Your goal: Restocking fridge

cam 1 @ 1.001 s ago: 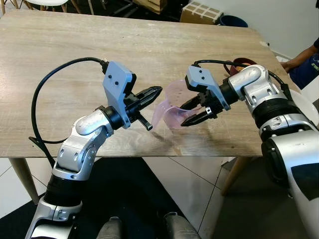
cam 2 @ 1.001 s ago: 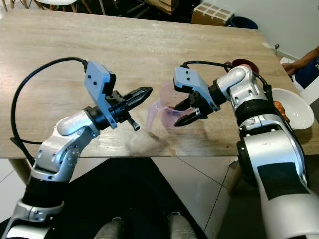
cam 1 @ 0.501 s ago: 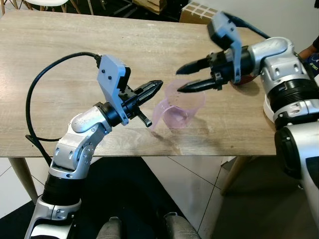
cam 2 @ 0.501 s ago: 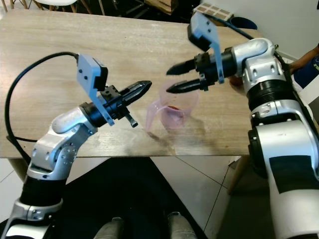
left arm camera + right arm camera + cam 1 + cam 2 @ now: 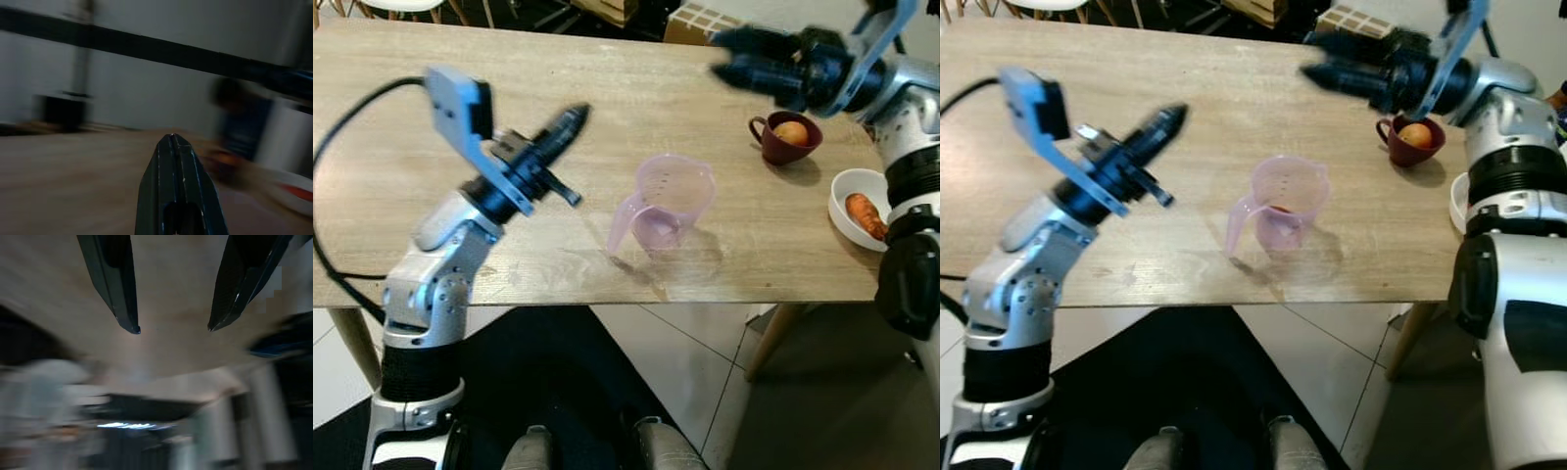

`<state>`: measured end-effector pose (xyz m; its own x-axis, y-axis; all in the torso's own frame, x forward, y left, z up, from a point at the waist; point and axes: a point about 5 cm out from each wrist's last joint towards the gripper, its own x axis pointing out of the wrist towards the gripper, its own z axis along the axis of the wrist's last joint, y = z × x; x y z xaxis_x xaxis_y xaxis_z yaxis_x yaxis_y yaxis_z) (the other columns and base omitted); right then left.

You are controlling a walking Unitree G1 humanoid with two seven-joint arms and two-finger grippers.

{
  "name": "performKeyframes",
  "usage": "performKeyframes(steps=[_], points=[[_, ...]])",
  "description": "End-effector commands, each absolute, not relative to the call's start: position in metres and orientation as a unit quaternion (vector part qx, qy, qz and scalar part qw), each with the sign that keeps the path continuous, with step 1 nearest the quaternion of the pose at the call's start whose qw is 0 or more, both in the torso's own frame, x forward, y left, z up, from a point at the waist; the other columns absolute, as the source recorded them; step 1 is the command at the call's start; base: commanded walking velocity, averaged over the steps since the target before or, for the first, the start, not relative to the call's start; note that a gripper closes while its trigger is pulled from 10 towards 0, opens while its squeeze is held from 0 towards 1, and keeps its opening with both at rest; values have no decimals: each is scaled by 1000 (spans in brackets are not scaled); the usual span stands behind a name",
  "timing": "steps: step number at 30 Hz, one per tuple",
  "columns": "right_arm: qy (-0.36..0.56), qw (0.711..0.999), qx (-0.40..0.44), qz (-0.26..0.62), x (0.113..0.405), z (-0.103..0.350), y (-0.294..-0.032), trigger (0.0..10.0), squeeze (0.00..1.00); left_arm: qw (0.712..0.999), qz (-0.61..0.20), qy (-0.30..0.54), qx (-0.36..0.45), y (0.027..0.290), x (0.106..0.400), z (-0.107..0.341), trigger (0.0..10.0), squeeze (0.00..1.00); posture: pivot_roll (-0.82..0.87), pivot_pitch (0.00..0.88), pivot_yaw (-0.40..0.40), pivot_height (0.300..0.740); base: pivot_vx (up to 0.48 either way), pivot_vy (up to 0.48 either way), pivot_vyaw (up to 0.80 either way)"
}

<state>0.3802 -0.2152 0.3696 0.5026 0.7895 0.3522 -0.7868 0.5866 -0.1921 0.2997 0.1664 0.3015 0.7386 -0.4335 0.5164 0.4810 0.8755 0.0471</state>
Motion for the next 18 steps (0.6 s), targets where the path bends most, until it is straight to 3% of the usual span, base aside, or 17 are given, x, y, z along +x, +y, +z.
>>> performKeyframes(steps=[1, 3, 5, 8, 18], points=[[-205, 898, 16, 389, 385, 358, -227, 10000, 0, 941, -196, -276, -9, 177, 298, 300, 10000, 0, -24, 140, -80, 707, 0, 0, 0], [-205, 898, 16, 389, 385, 358, -227, 10000, 0, 941, -196, -276, -9, 177, 298, 300, 10000, 0, -24, 140, -80, 707, 0, 0, 0], [-165, 949, 6, 267, 395, 321, -237, 10000, 0, 951, -170, -259, -7, 183, 298, 293, 10000, 0, -27, 139, -71, 707, 0, 0, 0], [-146, 969, 20, 197, 399, 295, -242, 10000, 0, 959, -174, -225, -1, 182, 298, 280, 10000, 0, -31, 136, -61, 707, 0, 0, 0], [-132, 975, 53, 171, 392, 239, -223, 10000, 0, 971, -161, -177, -1, 180, 303, 247, 10000, 0, -43, 131, -69, 707, 0, 0, 0]])
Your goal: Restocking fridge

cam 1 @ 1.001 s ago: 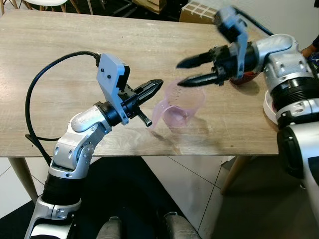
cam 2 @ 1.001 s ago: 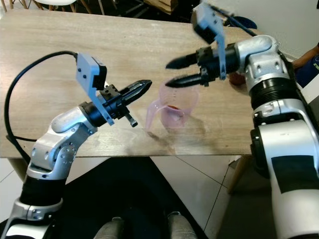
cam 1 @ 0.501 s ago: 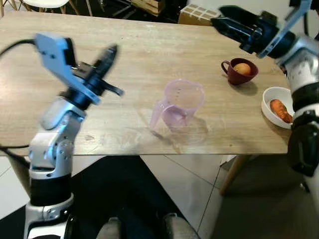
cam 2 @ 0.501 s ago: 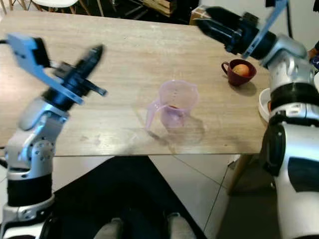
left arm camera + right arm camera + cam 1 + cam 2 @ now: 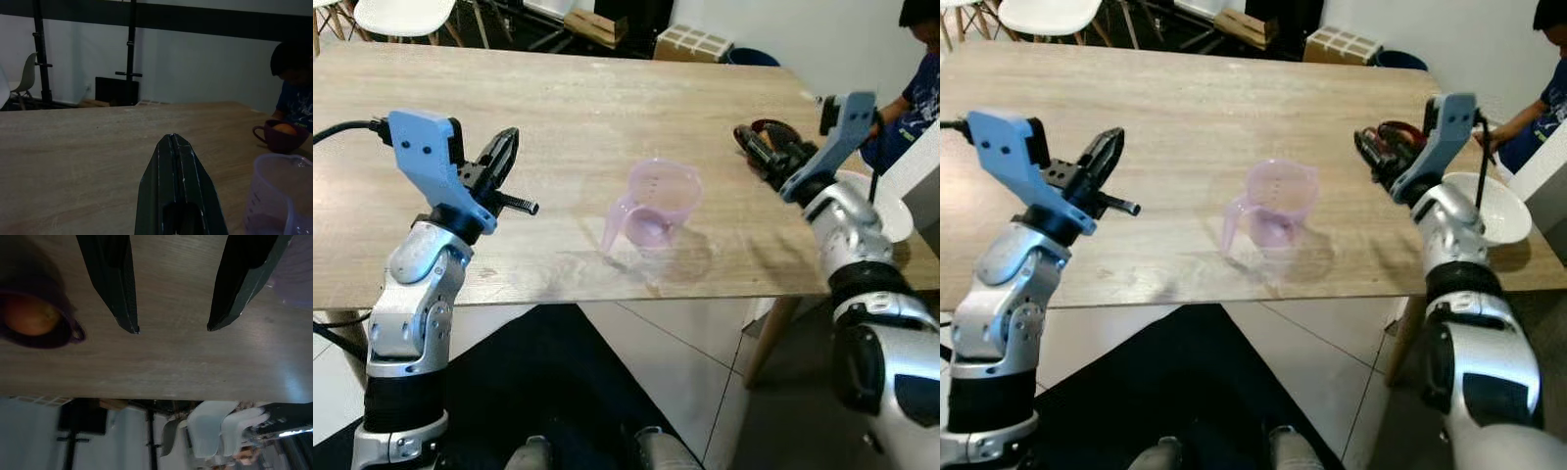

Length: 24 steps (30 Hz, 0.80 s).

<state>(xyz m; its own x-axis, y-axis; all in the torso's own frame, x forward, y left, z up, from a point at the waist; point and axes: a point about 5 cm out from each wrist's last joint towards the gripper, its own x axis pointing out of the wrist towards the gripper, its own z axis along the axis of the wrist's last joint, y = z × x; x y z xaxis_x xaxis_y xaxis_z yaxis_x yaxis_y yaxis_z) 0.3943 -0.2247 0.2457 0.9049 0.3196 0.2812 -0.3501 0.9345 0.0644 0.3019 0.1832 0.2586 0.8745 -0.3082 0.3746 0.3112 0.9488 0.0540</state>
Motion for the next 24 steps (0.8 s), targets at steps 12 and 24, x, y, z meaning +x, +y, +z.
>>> performKeyframes(steps=[12, 24], points=[[-119, 976, 59, 171, 375, 219, -213, 10000, 0, 972, -149, -180, -7, 178, 304, 241, 10000, 0, -63, 115, -74, 707, 0, 0, 0], [-111, 972, 61, 196, 369, 223, -205, 10000, 0, 972, -153, -179, -14, 173, 299, 239, 10000, 0, -56, 116, -86, 707, 0, 0, 0]])
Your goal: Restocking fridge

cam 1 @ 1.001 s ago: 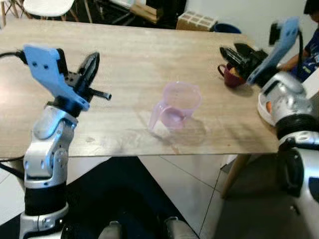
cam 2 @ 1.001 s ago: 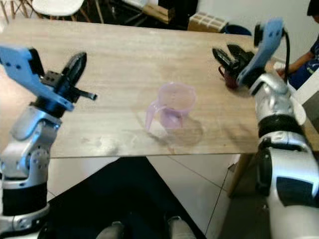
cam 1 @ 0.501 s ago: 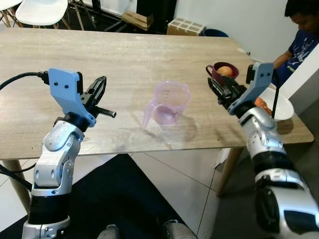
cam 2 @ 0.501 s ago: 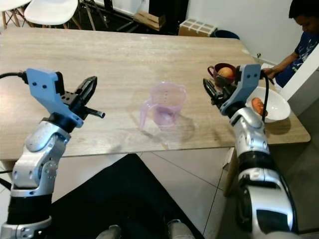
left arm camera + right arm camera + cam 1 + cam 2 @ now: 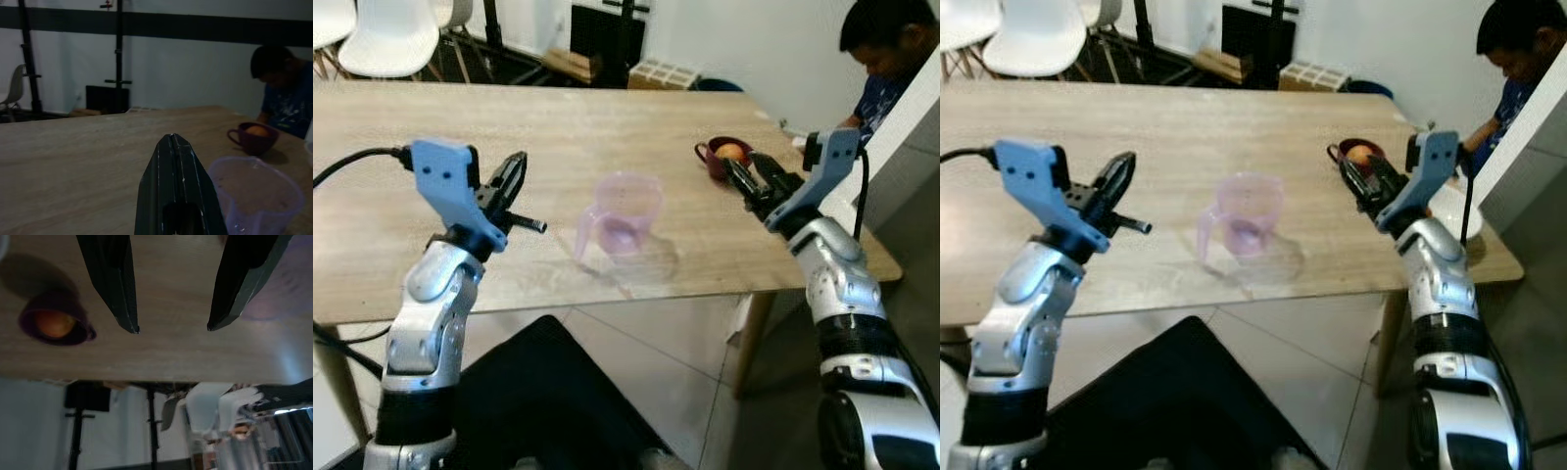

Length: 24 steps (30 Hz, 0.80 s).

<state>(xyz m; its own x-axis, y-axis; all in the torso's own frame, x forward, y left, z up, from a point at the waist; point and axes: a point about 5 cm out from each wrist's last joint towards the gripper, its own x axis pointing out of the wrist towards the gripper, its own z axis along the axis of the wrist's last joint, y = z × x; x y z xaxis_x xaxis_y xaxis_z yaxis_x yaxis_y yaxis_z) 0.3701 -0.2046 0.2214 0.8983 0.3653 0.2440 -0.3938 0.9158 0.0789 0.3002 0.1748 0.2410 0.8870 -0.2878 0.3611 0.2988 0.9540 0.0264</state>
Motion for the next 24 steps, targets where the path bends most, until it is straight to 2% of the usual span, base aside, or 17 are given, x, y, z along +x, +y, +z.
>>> performKeyframes(steps=[1, 18, 24], points=[[-111, 972, 62, 198, 369, 224, -203, 10000, 0, 972, -150, -181, -16, 174, 299, 239, 10000, 0, -56, 116, -88, 707, 0, 0, 0], [-98, 970, 64, 213, 368, 225, -197, 10000, 0, 971, -148, -186, -35, 173, 296, 240, 10000, 0, -55, 119, -97, 707, 0, 0, 0], [-88, 970, 64, 217, 366, 220, -195, 10000, 0, 971, -151, -183, -36, 173, 296, 239, 10000, 0, -52, 123, -97, 707, -291, 0, 0]])
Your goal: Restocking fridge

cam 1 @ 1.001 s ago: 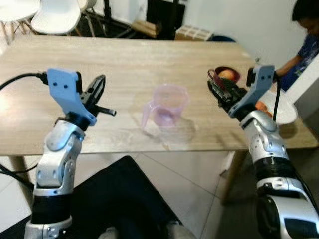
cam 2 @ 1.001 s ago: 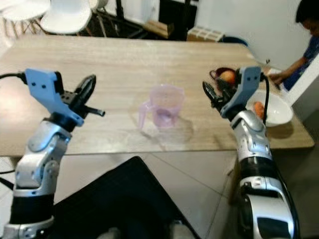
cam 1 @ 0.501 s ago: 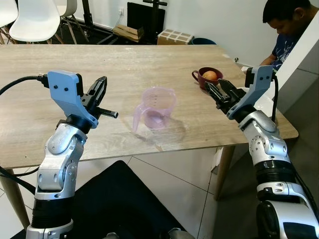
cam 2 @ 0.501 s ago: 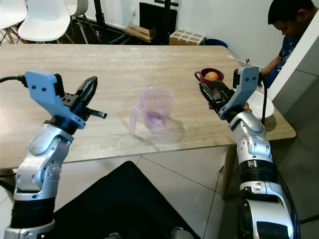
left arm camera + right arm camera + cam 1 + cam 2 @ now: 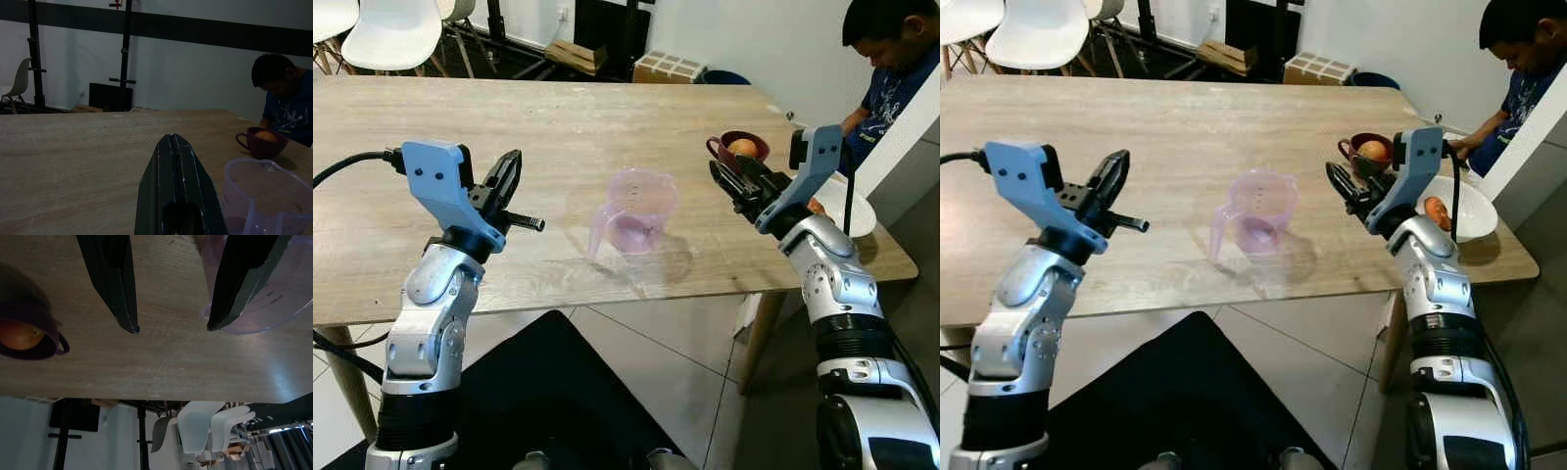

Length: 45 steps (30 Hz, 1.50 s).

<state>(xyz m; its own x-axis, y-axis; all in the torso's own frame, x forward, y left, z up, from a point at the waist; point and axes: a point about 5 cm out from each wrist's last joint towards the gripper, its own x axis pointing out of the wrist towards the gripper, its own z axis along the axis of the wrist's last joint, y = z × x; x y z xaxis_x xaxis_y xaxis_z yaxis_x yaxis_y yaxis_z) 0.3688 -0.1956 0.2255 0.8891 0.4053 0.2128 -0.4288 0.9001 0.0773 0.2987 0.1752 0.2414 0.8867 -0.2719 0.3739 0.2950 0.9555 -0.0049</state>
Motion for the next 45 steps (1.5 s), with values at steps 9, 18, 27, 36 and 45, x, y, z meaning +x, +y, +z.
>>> performKeyframes(steps=[9, 18, 27, 36, 45], points=[[-81, 971, 64, 218, 366, 217, -194, 10000, 0, 971, -154, -181, -38, 173, 296, 238, 10000, 0, -51, 126, -95, 707, -330, 0, 0], [-78, 970, 62, 220, 364, 216, -193, 10000, 0, 971, -155, -179, -39, 172, 295, 236, 10000, 0, -53, 127, -96, 707, -347, 0, 0], [-41, 970, 52, 234, 361, 196, -184, 10000, 0, 981, -162, -106, -25, 161, 293, 193, 10000, 0, -57, 132, -101, 707, -35, 0, 0], [55, 967, 18, 246, 348, 135, -167, 10000, 0, 993, -117, 7, -28, 163, 281, 111, 10000, 0, -69, 130, -107, 707, 0, 0, 0], [218, 939, -59, 259, 303, 28, -149, 10000, 0, 979, -5, 203, 3, 196, 238, -1, 10000, 0, -68, 124, -114, 707, 0, 0, 0]])
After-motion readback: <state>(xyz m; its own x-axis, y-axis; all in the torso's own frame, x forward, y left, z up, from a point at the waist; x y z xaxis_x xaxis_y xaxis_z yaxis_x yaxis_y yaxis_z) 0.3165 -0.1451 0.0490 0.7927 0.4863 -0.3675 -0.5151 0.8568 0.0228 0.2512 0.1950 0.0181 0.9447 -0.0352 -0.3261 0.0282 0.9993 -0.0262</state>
